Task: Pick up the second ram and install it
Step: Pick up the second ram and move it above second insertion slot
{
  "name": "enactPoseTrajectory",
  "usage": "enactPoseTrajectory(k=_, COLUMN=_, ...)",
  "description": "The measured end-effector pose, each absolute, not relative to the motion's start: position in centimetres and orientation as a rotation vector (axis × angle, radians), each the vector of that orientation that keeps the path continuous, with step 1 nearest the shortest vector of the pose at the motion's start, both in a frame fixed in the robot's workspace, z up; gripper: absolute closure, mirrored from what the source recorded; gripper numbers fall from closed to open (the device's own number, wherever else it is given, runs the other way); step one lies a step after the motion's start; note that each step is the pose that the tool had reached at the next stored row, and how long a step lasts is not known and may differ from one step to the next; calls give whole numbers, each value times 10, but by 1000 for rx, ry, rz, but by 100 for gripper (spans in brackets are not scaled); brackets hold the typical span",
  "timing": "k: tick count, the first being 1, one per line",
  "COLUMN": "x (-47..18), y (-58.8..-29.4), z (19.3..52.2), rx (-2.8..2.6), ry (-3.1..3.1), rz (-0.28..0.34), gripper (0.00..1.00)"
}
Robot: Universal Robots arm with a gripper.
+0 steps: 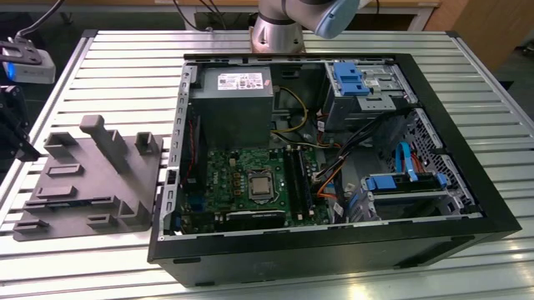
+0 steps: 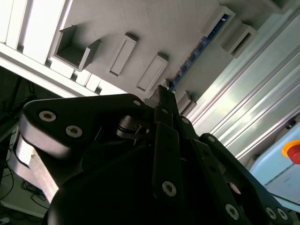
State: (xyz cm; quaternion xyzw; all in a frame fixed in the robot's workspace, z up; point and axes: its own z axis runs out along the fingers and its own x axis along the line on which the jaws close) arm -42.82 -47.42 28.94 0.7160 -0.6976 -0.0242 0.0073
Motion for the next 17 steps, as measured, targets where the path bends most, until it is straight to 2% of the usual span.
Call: enactPoseTrajectory(k=17, x=-428, y=-474, z=286, rx=2239, ry=-2181, rz=-76, gripper=89)
